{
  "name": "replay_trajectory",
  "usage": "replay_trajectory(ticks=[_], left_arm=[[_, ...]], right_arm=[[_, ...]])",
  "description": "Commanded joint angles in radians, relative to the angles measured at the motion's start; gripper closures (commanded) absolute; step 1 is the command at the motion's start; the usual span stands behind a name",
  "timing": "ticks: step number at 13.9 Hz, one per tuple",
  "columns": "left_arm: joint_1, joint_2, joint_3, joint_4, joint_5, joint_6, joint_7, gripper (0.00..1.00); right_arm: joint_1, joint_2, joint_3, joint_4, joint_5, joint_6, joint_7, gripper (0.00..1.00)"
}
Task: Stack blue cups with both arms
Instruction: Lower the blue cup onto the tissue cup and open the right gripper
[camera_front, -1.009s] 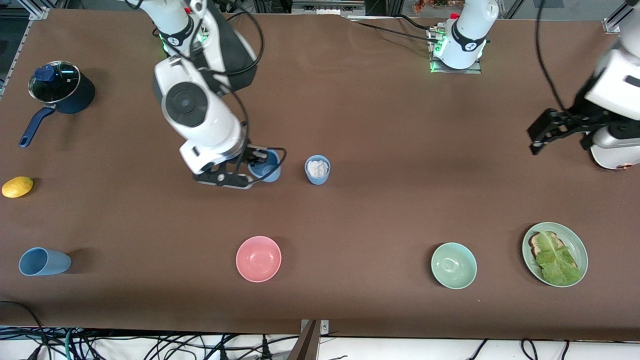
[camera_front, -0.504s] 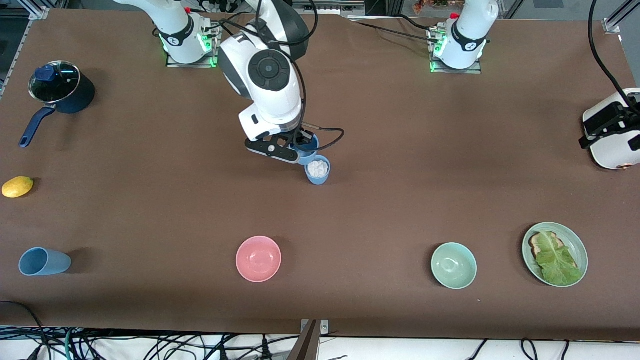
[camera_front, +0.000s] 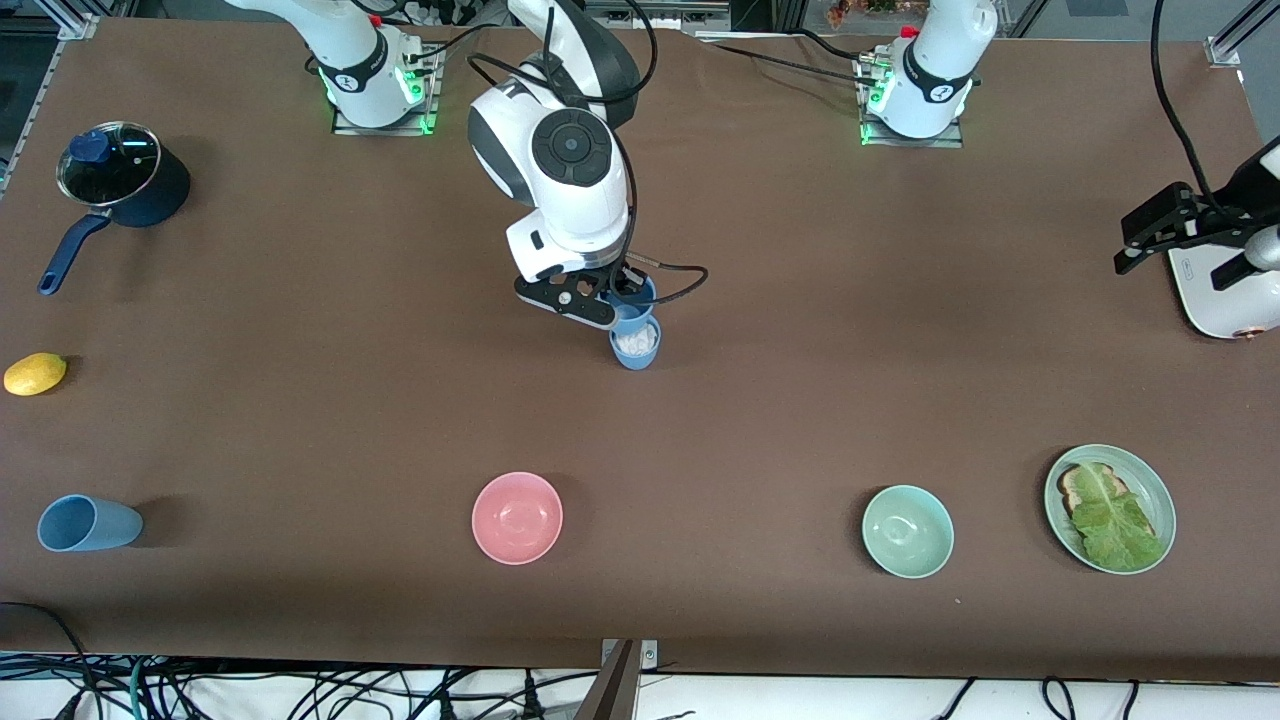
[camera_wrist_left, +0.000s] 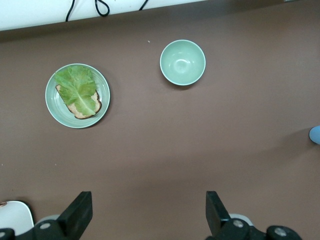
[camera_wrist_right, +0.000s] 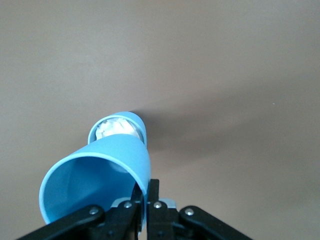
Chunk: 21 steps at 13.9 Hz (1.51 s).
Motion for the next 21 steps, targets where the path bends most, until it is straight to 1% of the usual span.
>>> replay_trajectory(ticks=[1, 4, 7, 9, 15, 17, 19, 21], left_arm=[[-0.013, -0.038, 0.006, -0.037, 0.0, -0.006, 0.023, 0.0], [-0.019, -0.041, 0.006, -0.058, -0.002, -0.027, 0.019, 0.0], [-0.041, -0.048, 0.006, -0.068, -0.002, -0.05, -0.128, 0.0], [-0.053, -0.048, 0.006, -0.068, 0.0, -0.052, -0.178, 0.0], [-0.056, -0.045, 0.005, -0.077, 0.001, -0.051, -0.153, 0.0], [-0.058, -0.043, 0.005, -0.077, 0.001, -0.051, -0.132, 0.0], [-0.058, -0.043, 0.003, -0.083, 0.001, -0.051, -0.126, 0.0], [-0.058, -0.037, 0.003, -0.083, 0.001, -0.052, -0.126, 0.0]], right_arm=[[0.013, 0.035, -0.014, 0.047, -0.019, 0.017, 0.023, 1.0], [0.013, 0.041, -0.015, 0.049, -0.028, 0.026, 0.026, 1.0], [0.014, 0.064, -0.015, 0.069, -0.028, 0.028, 0.037, 1.0], [0.022, 0.075, -0.015, 0.076, -0.032, 0.04, 0.059, 1.0], [0.025, 0.08, -0.015, 0.076, -0.044, 0.046, 0.06, 1.0], [0.026, 0.08, -0.014, 0.075, -0.067, 0.045, 0.06, 1.0], [0.025, 0.078, -0.014, 0.075, -0.07, 0.045, 0.057, 1.0], [0.023, 0.078, -0.015, 0.076, -0.068, 0.045, 0.057, 0.64]])
